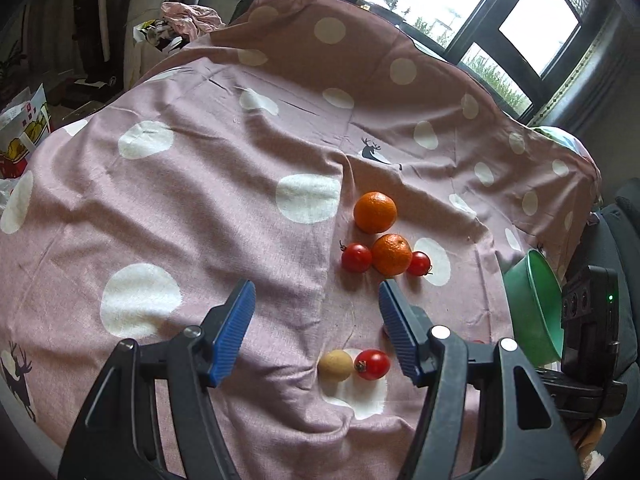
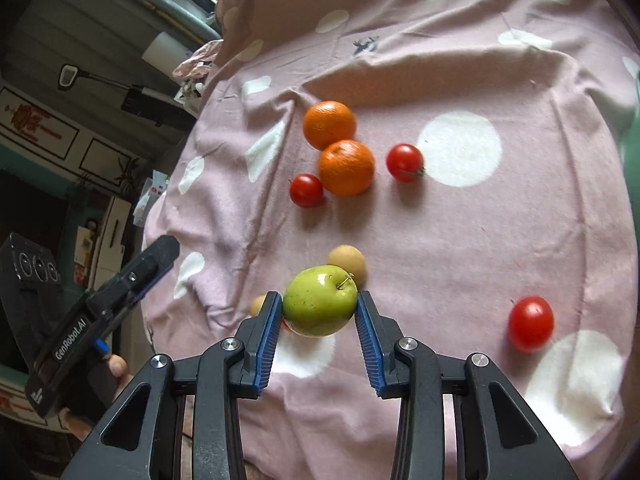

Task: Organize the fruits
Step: 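Move the right gripper to the larger green apple and close on it, then lift the larger green apple with the right gripper and carry it over the bowl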

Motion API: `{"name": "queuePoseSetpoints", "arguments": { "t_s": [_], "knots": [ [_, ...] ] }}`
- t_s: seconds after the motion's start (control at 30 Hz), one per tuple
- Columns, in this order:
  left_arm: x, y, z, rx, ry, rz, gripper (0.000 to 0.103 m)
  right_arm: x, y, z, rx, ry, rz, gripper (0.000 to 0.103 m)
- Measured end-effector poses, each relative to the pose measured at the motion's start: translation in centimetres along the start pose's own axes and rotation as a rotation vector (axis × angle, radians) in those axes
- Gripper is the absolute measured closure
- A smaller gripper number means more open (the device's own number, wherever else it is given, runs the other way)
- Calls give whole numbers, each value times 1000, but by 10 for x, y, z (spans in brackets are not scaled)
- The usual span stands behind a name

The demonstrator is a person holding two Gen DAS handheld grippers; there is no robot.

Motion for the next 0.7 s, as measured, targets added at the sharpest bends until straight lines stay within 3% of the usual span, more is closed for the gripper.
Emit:
{"name": "queuePoseSetpoints", "arguments": {
  "t_s": [0.1,0.27,0.4,0.5,0.7],
  "knots": [
    [7,-10,-8,34,23,3,41,6,-19,-13,15,30,-39,64],
    [22,-25,-24,82,84,-11,47,9,-34,-18,95,57,13,64],
    [32,-38,-38,118,132,-25,49,5,-38,-15,96,27,-1,63],
    [38,-50,-49,143,165,-49,50,3,-42,-12,95,22,-23,56],
    [49,-67,-66,174,212,-70,53,-12,-50,2,104,-57,-28,56]
  ]
}}
Point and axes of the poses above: each gripper's, at about its wrist camera, not at the fingertips, and x roughly the way its jaws point, y to its left, z to its top, the point moved 8 cm from there along x, roughly the way its jaws point, and after that the axes turned 5 degrees about -x, right-handed, at the moved point
